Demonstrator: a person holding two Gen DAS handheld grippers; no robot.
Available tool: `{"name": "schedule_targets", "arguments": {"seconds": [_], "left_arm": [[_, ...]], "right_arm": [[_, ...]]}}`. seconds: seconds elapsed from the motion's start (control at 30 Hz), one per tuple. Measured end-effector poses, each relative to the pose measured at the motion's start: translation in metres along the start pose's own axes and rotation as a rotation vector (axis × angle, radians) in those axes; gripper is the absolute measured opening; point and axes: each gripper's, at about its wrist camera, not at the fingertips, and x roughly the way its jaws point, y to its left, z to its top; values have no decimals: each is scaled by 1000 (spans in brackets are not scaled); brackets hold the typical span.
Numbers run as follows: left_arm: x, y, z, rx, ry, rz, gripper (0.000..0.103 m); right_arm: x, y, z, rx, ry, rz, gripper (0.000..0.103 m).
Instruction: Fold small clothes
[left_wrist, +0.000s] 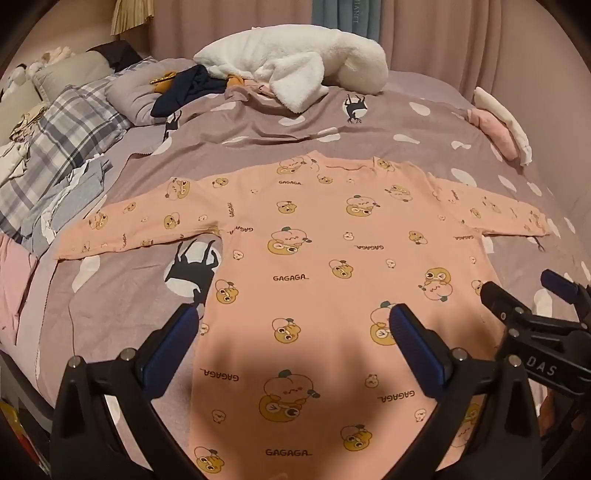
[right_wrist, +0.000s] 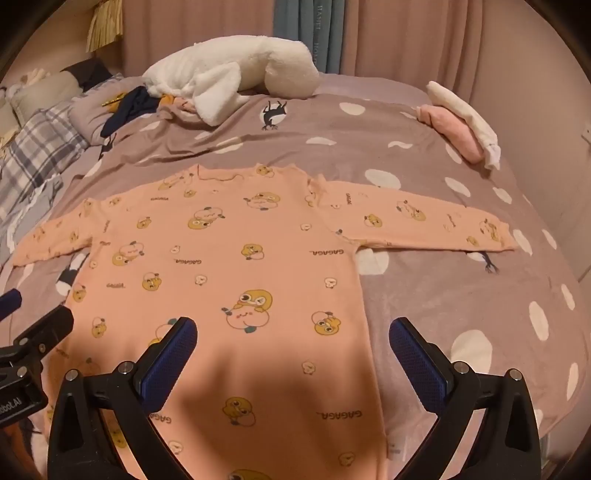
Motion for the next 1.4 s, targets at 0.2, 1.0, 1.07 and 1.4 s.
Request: {"name": "schedule_targets", "arguments": {"seconds": [0.2, 1.0, 1.07, 1.4], "left_arm": [[-4, 10, 6, -11, 7, -25, 103], [0, 11, 3, -13, 13, -29, 103], [0, 10, 3, -12, 17, -27, 103], [1, 10, 2, -5, 10, -19, 103]], "right_arm": [[2, 5, 1, -7, 7, -1, 103], [3, 10, 0, 10, 15, 33, 103], [4, 10, 0, 5, 15, 31, 103], [5, 8, 0, 26, 28, 40, 103]]}}
